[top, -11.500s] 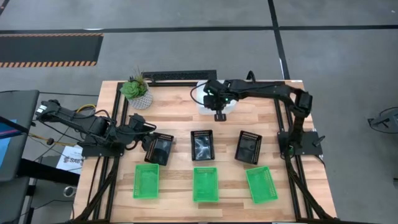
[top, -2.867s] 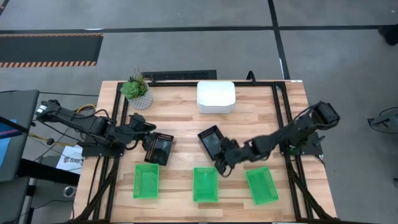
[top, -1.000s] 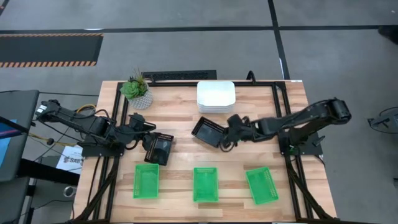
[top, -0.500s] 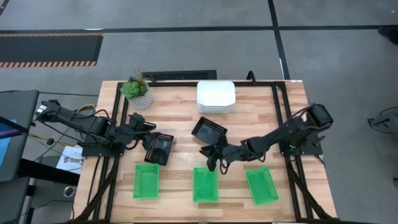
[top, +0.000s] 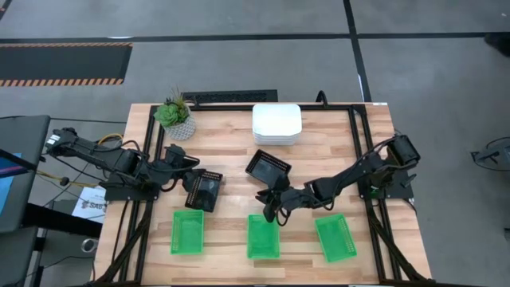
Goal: Stack baskets by color
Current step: Stack the right black bin on the middle black bin, then stack the left black bin on the right black bin
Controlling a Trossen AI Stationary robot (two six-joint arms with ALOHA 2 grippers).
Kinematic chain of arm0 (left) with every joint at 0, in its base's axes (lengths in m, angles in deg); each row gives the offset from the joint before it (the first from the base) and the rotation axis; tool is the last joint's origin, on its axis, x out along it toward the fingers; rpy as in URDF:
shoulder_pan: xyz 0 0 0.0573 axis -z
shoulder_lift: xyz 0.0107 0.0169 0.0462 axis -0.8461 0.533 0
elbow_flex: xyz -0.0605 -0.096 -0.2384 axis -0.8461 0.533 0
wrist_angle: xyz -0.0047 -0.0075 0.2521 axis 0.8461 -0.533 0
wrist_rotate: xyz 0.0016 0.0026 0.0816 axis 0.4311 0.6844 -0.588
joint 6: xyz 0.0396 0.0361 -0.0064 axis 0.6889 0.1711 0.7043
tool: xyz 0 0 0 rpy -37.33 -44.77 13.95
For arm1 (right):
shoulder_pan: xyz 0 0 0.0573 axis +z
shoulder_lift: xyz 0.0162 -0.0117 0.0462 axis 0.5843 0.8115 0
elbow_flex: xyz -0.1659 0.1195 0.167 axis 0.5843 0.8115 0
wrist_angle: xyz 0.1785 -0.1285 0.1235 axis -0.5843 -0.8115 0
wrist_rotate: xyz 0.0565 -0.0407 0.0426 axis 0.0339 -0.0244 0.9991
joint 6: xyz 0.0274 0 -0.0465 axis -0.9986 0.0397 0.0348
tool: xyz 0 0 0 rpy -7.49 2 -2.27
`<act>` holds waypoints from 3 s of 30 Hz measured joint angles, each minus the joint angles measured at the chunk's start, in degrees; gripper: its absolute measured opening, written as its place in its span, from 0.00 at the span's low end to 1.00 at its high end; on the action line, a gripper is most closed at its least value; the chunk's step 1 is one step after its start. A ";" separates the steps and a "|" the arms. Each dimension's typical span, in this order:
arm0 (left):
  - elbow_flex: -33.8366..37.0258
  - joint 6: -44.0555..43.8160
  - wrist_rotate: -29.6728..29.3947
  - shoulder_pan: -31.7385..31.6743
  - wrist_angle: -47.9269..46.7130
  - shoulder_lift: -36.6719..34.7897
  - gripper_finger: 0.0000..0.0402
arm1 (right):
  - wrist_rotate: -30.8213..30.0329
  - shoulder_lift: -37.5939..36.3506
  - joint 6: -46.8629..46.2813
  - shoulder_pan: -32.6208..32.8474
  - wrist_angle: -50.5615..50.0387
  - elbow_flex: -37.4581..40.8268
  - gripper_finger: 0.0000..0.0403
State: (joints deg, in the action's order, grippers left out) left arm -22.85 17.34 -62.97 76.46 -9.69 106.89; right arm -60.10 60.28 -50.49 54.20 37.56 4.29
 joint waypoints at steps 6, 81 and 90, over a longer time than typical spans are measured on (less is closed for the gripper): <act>0.00 -0.15 -0.17 -0.02 0.00 0.00 0.56 | -0.02 0.17 0.75 0.77 -2.05 0.00 0.26; 6.62 -19.46 16.37 0.88 6.63 19.13 0.56 | -0.32 6.60 3.26 -0.11 -45.99 -33.42 0.26; 6.62 -15.38 16.02 0.86 24.42 26.59 0.56 | -0.25 6.65 3.53 -0.50 -46.81 -32.44 0.30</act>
State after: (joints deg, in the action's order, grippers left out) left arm -16.23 1.96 -46.95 77.32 14.73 133.48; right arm -60.35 66.93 -46.96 53.70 -9.25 -28.15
